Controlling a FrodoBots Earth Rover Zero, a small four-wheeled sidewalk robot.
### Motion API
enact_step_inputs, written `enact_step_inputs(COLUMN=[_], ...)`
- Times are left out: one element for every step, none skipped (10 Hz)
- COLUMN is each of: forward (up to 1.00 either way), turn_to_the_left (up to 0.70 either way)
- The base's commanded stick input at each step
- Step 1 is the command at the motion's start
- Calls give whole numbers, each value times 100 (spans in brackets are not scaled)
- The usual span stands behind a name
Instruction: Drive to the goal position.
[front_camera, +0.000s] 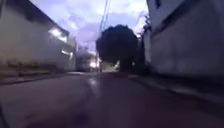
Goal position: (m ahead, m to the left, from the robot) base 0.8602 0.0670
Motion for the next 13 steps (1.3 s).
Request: enact_step_inputs(forward=[49, 70, 70, 70, 70, 70, 70, 70, 70, 70, 70, 70, 70], turn_to_the_left=[0, 0, 0, 0, -35, -35, -35, -22, -7, 0, 0, 0, 0])
